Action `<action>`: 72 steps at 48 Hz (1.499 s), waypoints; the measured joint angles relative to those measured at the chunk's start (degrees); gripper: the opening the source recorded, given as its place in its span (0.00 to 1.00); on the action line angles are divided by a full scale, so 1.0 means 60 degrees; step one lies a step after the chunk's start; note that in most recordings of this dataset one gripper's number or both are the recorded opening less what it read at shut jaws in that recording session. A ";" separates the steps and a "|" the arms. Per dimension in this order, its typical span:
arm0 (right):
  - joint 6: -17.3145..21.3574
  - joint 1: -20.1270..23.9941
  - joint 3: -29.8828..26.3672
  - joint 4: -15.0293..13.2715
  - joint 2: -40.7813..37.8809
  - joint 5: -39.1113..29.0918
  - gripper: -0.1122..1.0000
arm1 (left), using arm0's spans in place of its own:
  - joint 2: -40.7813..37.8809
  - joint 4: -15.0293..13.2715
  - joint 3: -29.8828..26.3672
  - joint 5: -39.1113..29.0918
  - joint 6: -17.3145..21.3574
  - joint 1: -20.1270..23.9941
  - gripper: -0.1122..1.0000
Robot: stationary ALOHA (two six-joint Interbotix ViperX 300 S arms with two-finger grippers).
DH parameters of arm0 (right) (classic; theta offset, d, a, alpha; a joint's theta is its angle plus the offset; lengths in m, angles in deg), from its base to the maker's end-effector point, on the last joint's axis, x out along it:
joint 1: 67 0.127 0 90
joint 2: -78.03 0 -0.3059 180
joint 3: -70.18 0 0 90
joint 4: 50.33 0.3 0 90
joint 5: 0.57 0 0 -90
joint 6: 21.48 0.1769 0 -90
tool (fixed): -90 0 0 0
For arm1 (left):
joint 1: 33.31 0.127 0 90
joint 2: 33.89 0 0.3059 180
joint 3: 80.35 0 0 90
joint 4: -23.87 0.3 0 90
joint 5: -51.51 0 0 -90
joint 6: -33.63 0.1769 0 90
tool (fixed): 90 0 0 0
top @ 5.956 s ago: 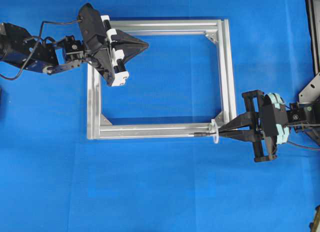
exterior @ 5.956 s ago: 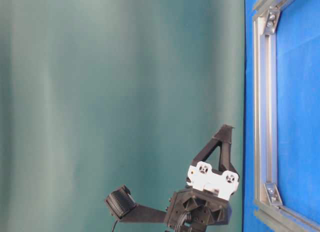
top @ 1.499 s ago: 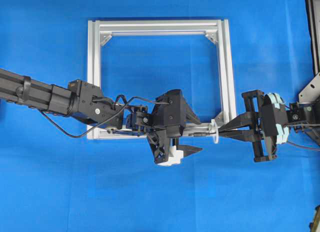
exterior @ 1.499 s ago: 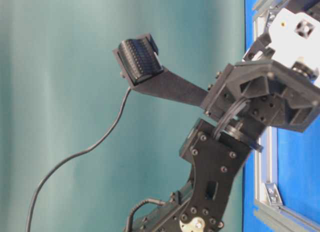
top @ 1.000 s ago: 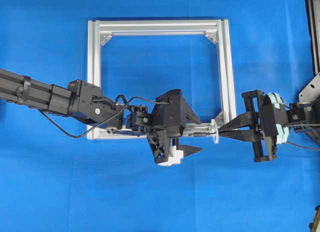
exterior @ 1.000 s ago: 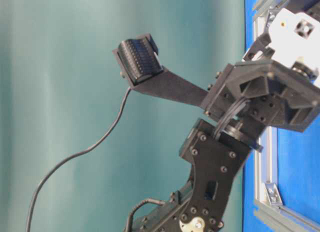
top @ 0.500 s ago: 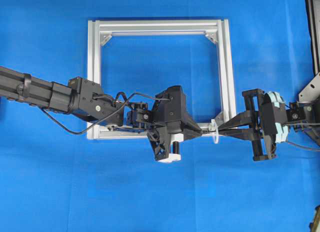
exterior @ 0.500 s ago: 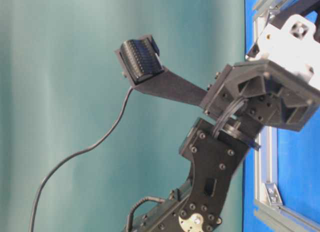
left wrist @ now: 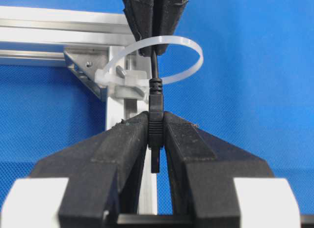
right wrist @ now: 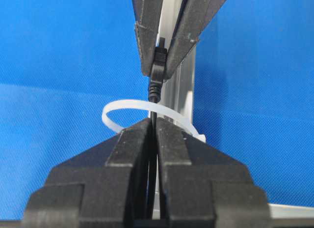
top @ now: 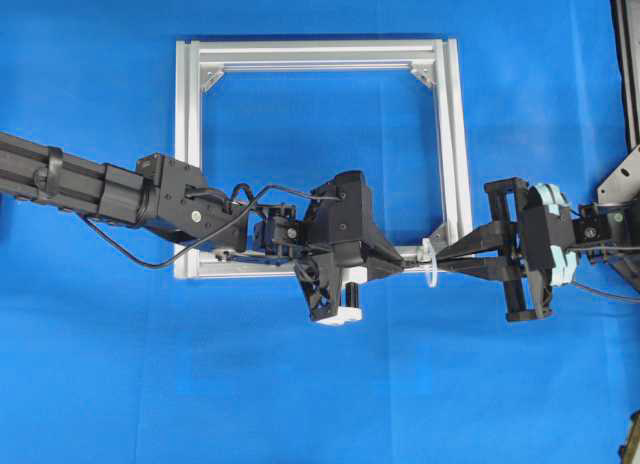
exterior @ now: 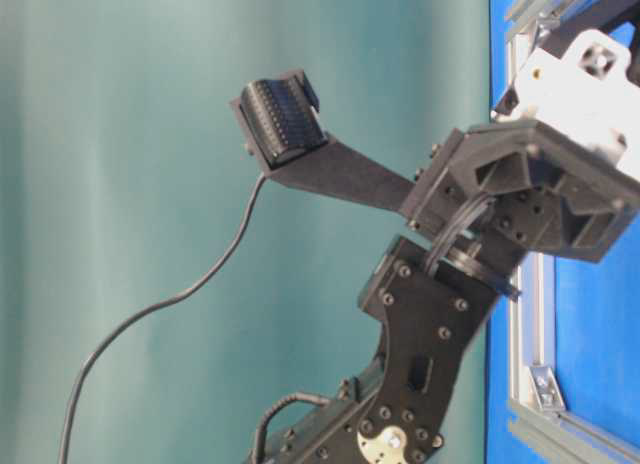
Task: Insert the wire through the string loop located on the right side.
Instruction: 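Open the right gripper and pull the cable leftward through the loop with the left gripper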
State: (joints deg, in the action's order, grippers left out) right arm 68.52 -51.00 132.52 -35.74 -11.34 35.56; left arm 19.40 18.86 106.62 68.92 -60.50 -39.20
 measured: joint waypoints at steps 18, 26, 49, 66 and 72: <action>-0.0015 -0.0015 0.0103 0.0000 0.0220 -0.0132 0.81 | 0.0000 0.0015 0.0000 -0.0044 -0.0029 0.0088 0.18; -0.0059 -0.0015 0.0103 0.0000 0.0220 -0.0205 0.96 | 0.0000 0.0000 -0.0015 -0.0029 -0.0029 0.0088 0.18; -0.0059 -0.0015 0.0103 0.0000 0.0220 -0.0220 0.95 | 0.0952 0.0000 0.1333 0.0015 0.0073 -0.0015 0.18; -0.0088 -0.0015 0.0073 0.0000 0.0205 -0.0220 0.95 | 0.3164 0.0000 0.4395 0.1069 -0.0029 -0.0337 0.18; -0.0088 -0.0015 0.0029 -0.0015 0.0220 -0.0234 0.95 | 0.3867 0.0000 0.5449 0.1406 -0.0278 -0.0425 0.18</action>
State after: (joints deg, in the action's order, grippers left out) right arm 67.99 -51.09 132.70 -35.83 -10.02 34.15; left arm 42.60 18.86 139.31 77.35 -62.17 -41.75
